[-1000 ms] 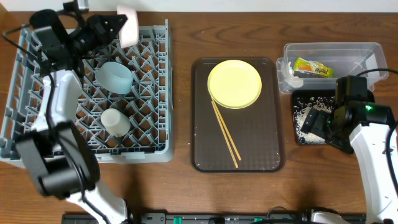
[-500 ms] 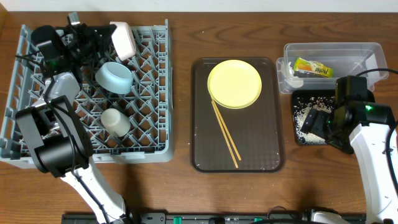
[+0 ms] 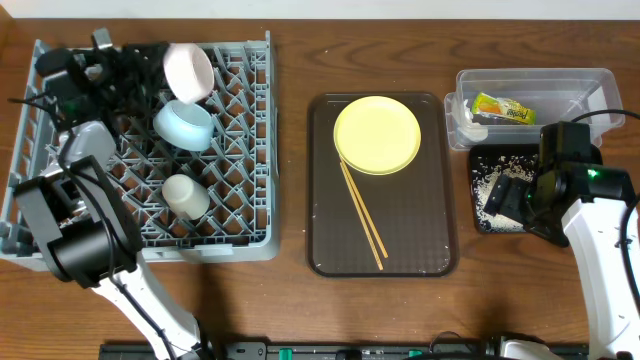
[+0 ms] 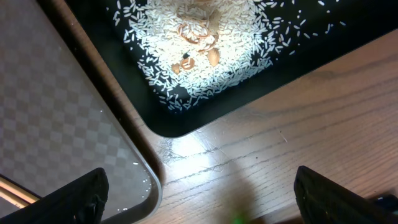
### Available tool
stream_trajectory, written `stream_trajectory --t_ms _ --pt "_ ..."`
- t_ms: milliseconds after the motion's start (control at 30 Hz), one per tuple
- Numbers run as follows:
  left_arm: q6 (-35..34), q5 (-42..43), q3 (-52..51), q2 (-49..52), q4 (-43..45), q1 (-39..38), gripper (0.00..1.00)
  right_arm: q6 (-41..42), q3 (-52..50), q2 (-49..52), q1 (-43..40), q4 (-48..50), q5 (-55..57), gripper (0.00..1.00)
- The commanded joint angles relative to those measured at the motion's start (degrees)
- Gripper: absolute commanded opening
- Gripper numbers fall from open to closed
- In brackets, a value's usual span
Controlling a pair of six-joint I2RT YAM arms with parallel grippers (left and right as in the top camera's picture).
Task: Sort waste into correct bins and load items into the dishwasher rack
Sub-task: 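Carry the pink bowl to the rack's back row and release it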
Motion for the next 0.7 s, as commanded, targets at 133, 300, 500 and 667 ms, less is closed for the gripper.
stream_trajectory --t_ms 133,300,500,667 --pt "4.5 0.0 0.4 0.4 -0.3 1.0 0.79 -0.7 0.5 -0.8 -0.4 -0.1 0.7 0.93" --pt "8.7 -1.5 0.4 -2.6 -0.7 1.7 0.86 -0.7 0.5 -0.8 -0.4 -0.1 0.7 0.93" --pt "20.3 -12.7 0.4 -8.4 -16.9 3.5 0.90 -0.7 0.5 -0.8 -0.4 -0.1 0.7 0.93" --pt "35.8 -19.8 0.4 -14.2 -30.4 3.8 0.91 -0.7 0.5 -0.8 -0.4 -0.2 0.5 0.93"
